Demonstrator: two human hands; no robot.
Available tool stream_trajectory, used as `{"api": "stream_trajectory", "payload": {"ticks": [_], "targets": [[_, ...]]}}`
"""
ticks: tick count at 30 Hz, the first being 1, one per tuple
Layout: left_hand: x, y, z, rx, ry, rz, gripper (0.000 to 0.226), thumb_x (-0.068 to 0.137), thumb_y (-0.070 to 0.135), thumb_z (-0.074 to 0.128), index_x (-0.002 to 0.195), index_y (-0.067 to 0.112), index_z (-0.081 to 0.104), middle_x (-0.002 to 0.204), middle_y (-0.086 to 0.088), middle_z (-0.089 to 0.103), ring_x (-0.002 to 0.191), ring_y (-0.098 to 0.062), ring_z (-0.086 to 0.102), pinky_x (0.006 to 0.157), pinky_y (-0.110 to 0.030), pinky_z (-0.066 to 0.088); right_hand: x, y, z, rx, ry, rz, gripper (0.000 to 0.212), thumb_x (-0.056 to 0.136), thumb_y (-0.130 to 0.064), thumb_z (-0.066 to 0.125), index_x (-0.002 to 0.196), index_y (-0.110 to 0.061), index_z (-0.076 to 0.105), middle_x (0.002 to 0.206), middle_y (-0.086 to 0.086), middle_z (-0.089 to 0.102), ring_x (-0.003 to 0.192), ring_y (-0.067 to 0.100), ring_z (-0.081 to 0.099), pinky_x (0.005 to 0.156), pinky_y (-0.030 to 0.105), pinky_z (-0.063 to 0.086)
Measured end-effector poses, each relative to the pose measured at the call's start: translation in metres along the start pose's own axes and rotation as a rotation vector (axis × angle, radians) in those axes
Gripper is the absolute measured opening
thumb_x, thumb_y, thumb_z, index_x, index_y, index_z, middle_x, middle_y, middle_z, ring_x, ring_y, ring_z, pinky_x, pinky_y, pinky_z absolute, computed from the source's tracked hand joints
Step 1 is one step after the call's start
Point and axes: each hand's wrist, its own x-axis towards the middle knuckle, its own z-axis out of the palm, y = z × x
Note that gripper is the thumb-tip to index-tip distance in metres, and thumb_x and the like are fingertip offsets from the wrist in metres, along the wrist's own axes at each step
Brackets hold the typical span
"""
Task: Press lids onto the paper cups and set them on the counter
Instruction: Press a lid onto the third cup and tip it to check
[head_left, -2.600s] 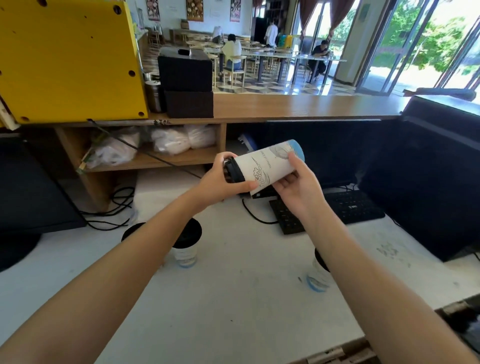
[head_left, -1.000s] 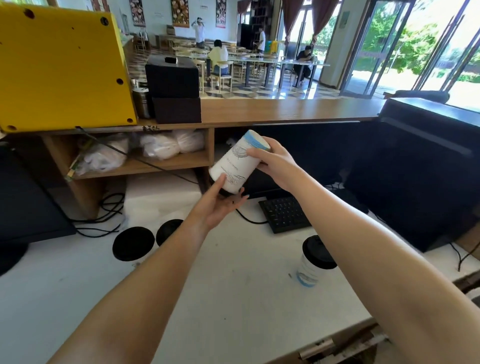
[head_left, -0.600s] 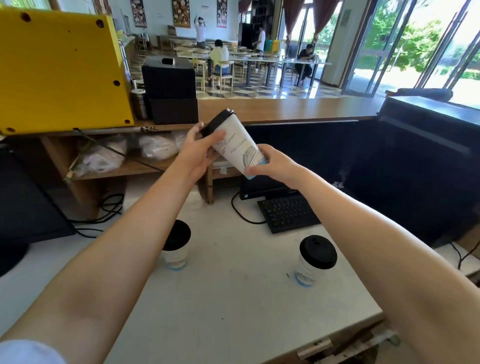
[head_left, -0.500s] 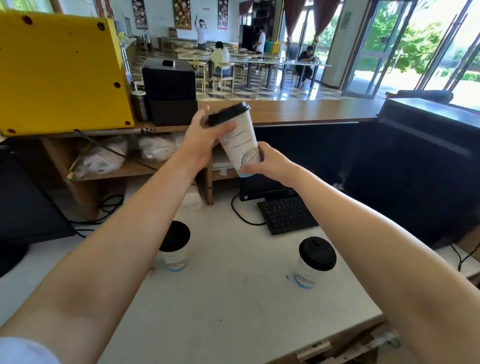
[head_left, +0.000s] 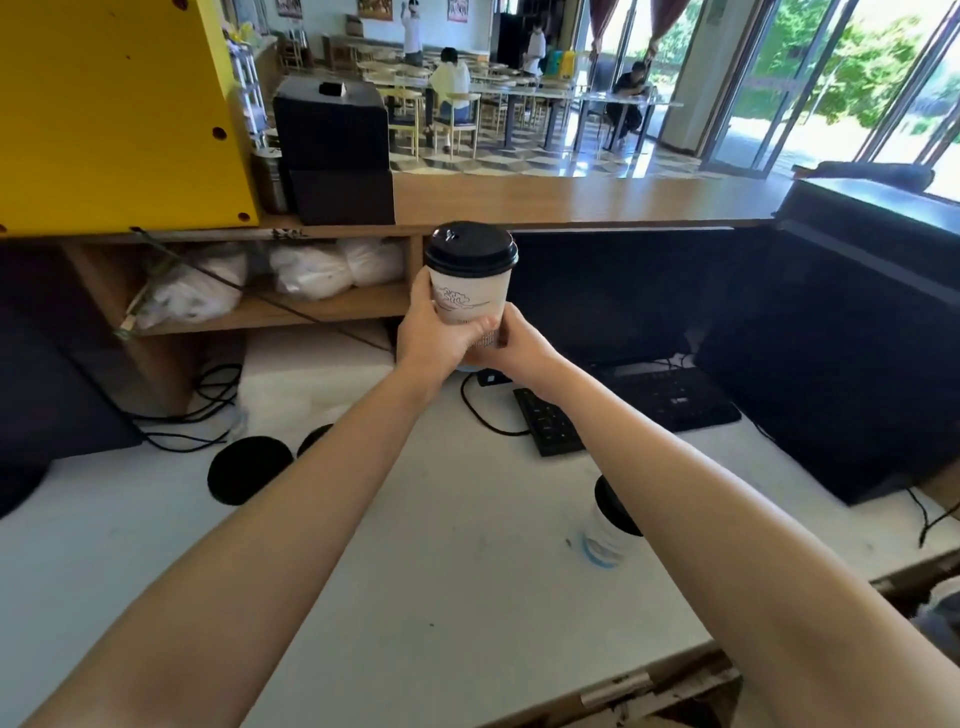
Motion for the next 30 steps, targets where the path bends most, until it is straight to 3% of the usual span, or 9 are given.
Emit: {"api": "stream_trajectory", "payload": {"ticks": [2,3,5,7,12,15,20,25,30], "targets": [[-0.011,-0.025,0.003,0.034,0.008,-0.069,0.078,0.064,0.016,0.082,0.131,0.024,0.042,0.116,0.003,0.063,0.110,-0.019,0.058,0.095,-0.038,0.049,-0.008,0.020,0.010,0.031,-0.061,0.030,0.038,0.076,-0.013,0.076,0.106,-0.025,0.058,0.101,-0.007,0.067,0.092,0.002,0.065,0.083,0.021,0.055],[-0.018,-0.038,0.005,0.056,0.014,-0.109,0.080,0.064,0.016,0.082,0.133,0.024,0.041,0.121,0.000,0.063,0.112,-0.021,0.058,0.094,-0.037,0.049,-0.011,0.033,0.016,0.071,-0.073,0.053,0.037,0.079,-0.005,0.072,0.106,-0.025,0.057,0.101,-0.007,0.066,0.092,0.003,0.064,0.081,0.019,0.054],[-0.030,-0.064,0.009,0.092,0.028,-0.194,0.081,0.065,0.015,0.080,0.135,0.021,0.039,0.126,-0.003,0.061,0.114,-0.023,0.058,0.092,-0.032,0.049,-0.019,0.063,0.032,0.122,-0.061,0.103,0.052,0.077,0.002,0.071,0.123,-0.016,0.052,0.111,-0.002,0.062,0.102,0.013,0.061,0.082,0.022,0.053],[-0.041,-0.089,0.014,0.108,0.034,-0.274,0.079,0.067,0.014,0.079,0.135,0.019,0.039,0.128,-0.004,0.059,0.115,-0.024,0.057,0.091,-0.034,0.050,-0.026,0.089,0.050,0.103,-0.048,0.133,0.062,0.074,0.006,0.072,0.129,-0.009,0.046,0.113,0.000,0.059,0.100,0.015,0.059,0.073,0.012,0.051],[-0.054,-0.147,0.014,0.098,0.112,-0.412,0.070,0.072,0.019,0.075,0.133,0.013,0.041,0.127,-0.008,0.059,0.114,-0.027,0.058,0.090,-0.038,0.051,-0.025,0.138,0.093,0.072,-0.039,0.190,0.056,0.078,0.006,0.068,0.129,-0.004,0.047,0.109,0.000,0.054,0.098,0.014,0.052,0.057,0.001,0.042],[-0.060,-0.172,0.010,0.115,0.130,-0.412,0.064,0.077,0.021,0.073,0.132,0.013,0.043,0.126,-0.007,0.060,0.112,-0.024,0.059,0.084,-0.029,0.048,-0.023,0.164,0.115,0.056,-0.046,0.211,0.046,0.079,0.003,0.067,0.121,-0.004,0.051,0.104,-0.001,0.056,0.093,0.012,0.053,0.059,0.001,0.042],[-0.066,-0.204,0.003,0.107,0.186,-0.393,0.068,0.076,0.018,0.073,0.135,0.015,0.041,0.127,-0.003,0.059,0.115,-0.020,0.057,0.094,-0.037,0.050,-0.021,0.188,0.142,0.095,-0.046,0.222,0.042,0.084,0.002,0.060,0.124,-0.007,0.050,0.117,0.008,0.060,0.104,0.020,0.058,0.066,0.003,0.044],[-0.067,-0.218,-0.003,0.124,0.234,-0.323,0.069,0.074,0.013,0.075,0.135,0.010,0.043,0.127,-0.005,0.059,0.117,-0.017,0.056,0.098,-0.038,0.049,-0.014,0.192,0.152,0.156,-0.073,0.200,0.038,0.091,0.005,0.049,0.127,-0.006,0.047,0.108,0.002,0.056,0.087,-0.001,0.053,0.064,-0.001,0.042],[-0.065,-0.223,-0.005,0.134,0.217,-0.327,0.069,0.076,0.013,0.073,0.137,0.011,0.040,0.131,-0.005,0.057,0.121,-0.017,0.054,0.102,-0.036,0.046,-0.010,0.191,0.155,0.147,-0.104,0.176,0.045,0.087,-0.003,0.059,0.130,-0.010,0.046,0.112,-0.002,0.054,0.100,0.011,0.053,0.068,-0.002,0.042]]}}
